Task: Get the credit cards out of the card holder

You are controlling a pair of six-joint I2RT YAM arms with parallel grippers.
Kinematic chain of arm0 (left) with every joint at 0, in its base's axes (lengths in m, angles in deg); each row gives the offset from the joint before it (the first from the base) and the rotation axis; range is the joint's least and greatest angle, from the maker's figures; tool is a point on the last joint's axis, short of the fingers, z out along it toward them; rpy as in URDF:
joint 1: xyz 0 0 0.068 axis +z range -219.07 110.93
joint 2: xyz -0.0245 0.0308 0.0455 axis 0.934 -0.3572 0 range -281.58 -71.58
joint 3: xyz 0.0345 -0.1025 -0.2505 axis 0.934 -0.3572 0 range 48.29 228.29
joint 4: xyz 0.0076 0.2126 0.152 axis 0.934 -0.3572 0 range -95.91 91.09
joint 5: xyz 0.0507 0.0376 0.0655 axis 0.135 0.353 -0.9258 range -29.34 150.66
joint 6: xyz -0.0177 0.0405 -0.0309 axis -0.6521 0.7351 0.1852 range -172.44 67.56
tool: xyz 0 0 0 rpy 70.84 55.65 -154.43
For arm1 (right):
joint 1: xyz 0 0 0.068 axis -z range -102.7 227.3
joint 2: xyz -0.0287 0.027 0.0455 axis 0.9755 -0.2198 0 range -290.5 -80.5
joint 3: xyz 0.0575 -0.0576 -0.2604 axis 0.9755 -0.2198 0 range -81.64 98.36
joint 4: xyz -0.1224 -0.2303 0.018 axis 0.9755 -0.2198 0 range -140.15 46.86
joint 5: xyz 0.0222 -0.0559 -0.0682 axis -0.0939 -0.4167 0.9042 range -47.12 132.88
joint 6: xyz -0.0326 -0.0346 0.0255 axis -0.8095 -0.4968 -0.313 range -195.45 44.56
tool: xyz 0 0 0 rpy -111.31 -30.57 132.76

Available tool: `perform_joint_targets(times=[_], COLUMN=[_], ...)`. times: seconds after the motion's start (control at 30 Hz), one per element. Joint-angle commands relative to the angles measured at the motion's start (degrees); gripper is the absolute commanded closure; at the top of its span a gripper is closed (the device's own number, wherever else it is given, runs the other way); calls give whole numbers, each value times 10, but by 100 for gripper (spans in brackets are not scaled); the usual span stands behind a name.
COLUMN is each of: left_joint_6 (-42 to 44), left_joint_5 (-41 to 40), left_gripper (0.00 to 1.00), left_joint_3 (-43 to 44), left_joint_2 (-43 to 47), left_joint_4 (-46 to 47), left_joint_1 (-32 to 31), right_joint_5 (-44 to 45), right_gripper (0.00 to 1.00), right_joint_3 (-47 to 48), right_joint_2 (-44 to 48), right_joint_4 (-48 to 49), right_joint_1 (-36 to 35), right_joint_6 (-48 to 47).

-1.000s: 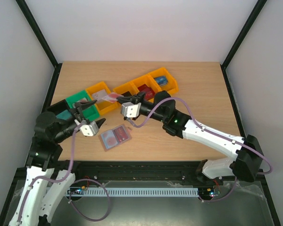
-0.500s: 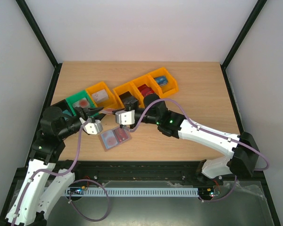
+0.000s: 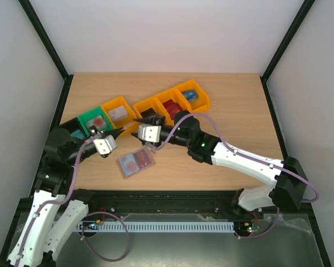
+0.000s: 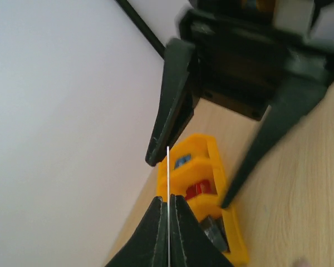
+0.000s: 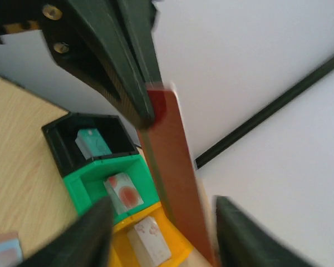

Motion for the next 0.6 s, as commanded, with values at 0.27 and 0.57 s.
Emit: perform_joint_targets(times=[0.27, 0.57], left_joint_6=[-788, -838], left_joint_5=[133, 129], left_gripper=[98, 98], left_joint_3=[-96, -104], left_joint_2=[52, 48], left_joint_4=[581, 610], left_joint_1=[102, 99], right_joint_5=[-318, -414], right_gripper=[1, 20], right_joint_3=[-46, 77], right_joint_2=[-5, -104], right_joint_4=[340, 466], right_joint_1=[130, 126], right_joint_6=[538, 829])
